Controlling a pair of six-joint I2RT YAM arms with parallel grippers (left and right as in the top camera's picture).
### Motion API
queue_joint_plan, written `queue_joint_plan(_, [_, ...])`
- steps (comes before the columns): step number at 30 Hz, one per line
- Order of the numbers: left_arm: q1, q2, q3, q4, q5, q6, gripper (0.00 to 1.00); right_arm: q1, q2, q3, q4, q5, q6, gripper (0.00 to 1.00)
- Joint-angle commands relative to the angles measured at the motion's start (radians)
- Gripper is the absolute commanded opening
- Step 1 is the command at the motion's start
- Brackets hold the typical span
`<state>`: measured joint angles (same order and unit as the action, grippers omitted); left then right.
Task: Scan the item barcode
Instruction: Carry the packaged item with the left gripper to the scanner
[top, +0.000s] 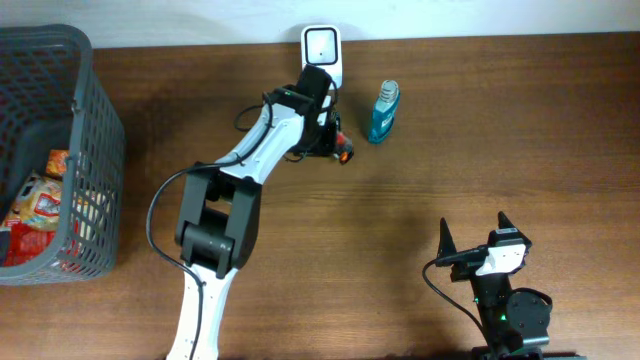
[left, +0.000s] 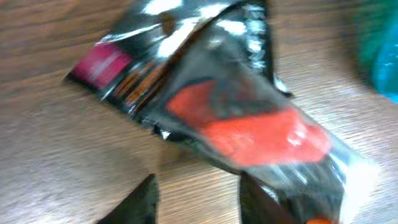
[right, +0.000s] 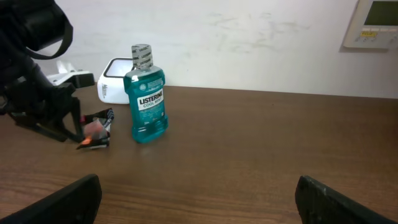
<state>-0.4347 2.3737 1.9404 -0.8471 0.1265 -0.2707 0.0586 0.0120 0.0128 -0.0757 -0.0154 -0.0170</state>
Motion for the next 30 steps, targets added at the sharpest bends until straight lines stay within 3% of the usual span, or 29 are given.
queue_joint_plan(1, [-0.022, -0.017, -0.012, 0.013, -0.06, 0.007, 0.44, -0.007, -0.006, -0.007, -0.004, 0.005, -0.002, 0.98])
queue_joint_plan(4, [-0.018, -0.017, -0.012, 0.006, -0.239, -0.009, 0.4, -0.007, -0.006, -0.007, -0.004, 0.005, -0.002, 0.98])
queue_joint_plan(7, [0.004, -0.017, -0.012, -0.002, -0.359, -0.119, 0.33, -0.007, -0.006, -0.007, -0.004, 0.005, -0.002, 0.98])
queue_joint_plan(11, [0.024, -0.017, -0.026, 0.018, -0.34, -0.243, 0.23, -0.007, -0.006, -0.007, -0.004, 0.005, -0.002, 0.98])
queue_joint_plan(16, [0.023, -0.016, -0.031, 0.101, -0.174, -0.241, 0.12, -0.007, -0.006, -0.007, -0.004, 0.005, -0.002, 0.98])
queue_joint_plan(30, [-0.002, -0.015, -0.042, 0.185, -0.102, -0.241, 0.09, -0.007, -0.006, -0.007, -0.004, 0.005, -0.002, 0.98])
